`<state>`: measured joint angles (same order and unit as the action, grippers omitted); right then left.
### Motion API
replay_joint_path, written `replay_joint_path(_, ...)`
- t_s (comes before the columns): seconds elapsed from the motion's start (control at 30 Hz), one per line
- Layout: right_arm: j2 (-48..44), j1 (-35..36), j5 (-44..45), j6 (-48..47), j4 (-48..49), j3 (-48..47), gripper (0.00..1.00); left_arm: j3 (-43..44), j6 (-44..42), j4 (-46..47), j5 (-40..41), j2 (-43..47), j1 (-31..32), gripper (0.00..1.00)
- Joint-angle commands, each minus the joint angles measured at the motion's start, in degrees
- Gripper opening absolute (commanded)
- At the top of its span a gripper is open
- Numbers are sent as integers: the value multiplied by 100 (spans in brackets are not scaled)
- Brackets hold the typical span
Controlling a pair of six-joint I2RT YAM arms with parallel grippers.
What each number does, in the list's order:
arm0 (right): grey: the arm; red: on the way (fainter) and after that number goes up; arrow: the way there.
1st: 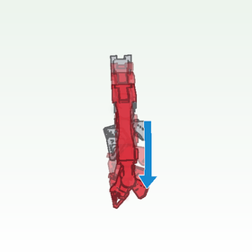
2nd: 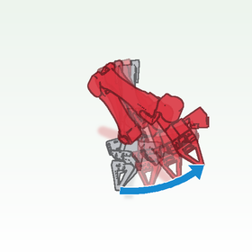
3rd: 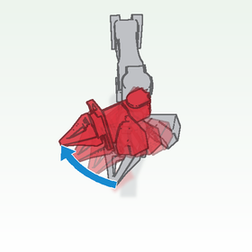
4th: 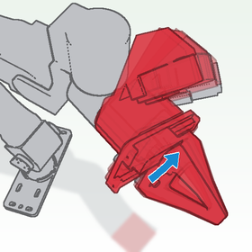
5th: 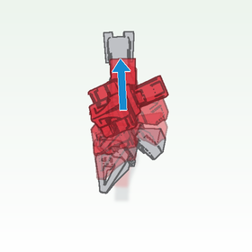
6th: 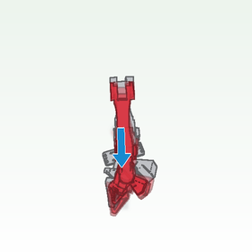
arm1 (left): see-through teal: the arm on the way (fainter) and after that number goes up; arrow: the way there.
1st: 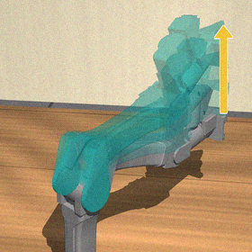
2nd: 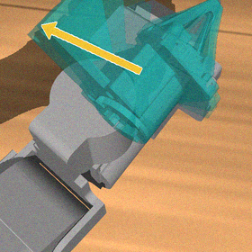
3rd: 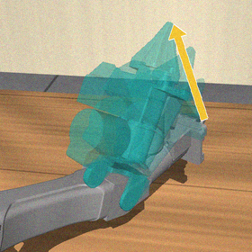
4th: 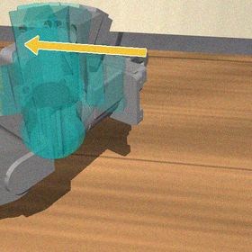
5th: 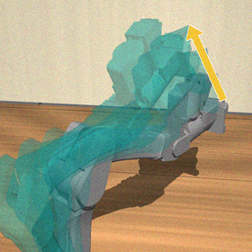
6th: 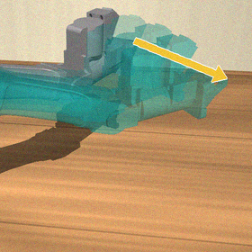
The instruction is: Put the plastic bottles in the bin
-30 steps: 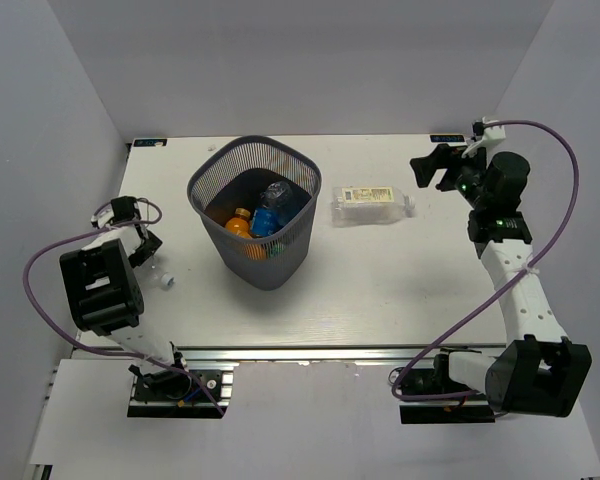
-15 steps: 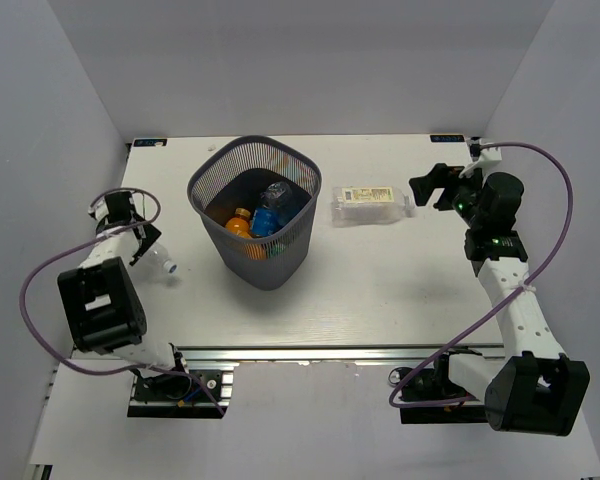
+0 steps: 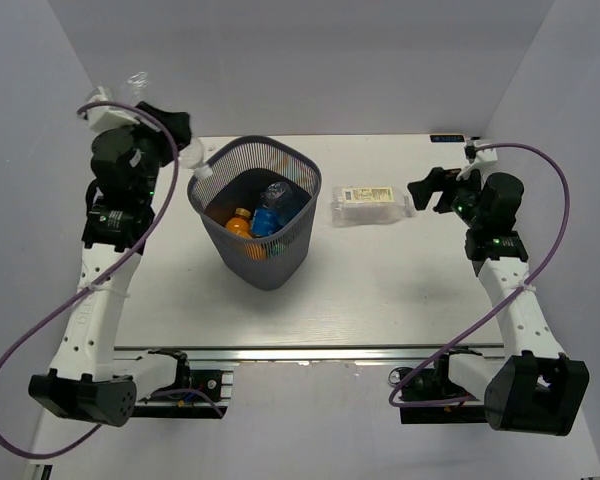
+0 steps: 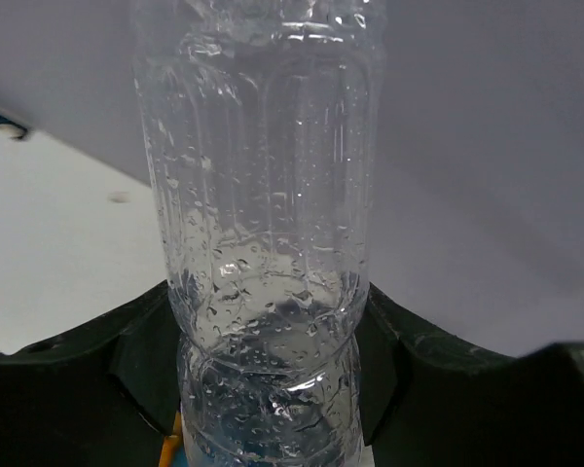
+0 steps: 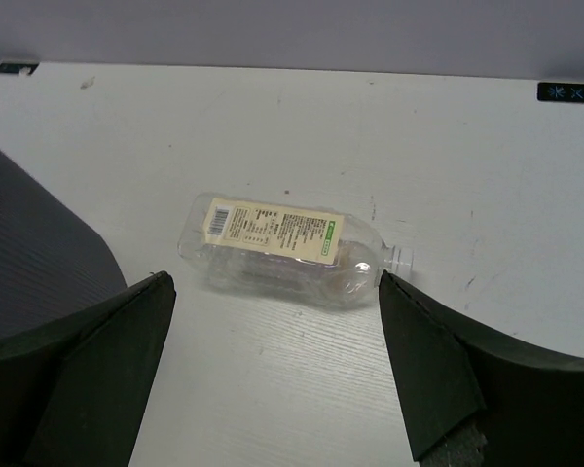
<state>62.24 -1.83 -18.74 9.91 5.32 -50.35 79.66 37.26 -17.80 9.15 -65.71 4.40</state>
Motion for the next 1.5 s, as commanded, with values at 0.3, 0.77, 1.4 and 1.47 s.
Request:
replay_joint_path(0.3,807,-143,-2679,-6899,-3112,-1372,89,1061,-755,-567,500,-1541,2600,52)
replay_joint_path(0.77,2933,-424,-2002,-9445,-5047,-2760,89,1130,-869,-724,475,-1533,2724,98)
replay_joint_path(1.4,6370,-380,-1729,-9491,-5358,-5608,89,2548,-1159,-2016,2056,-1621,1688,98)
replay_joint_path(1.47,6537,-336,-1764,-9630,-5401,-5784,89,2520,-1133,-2139,2091,-1567,1371,98)
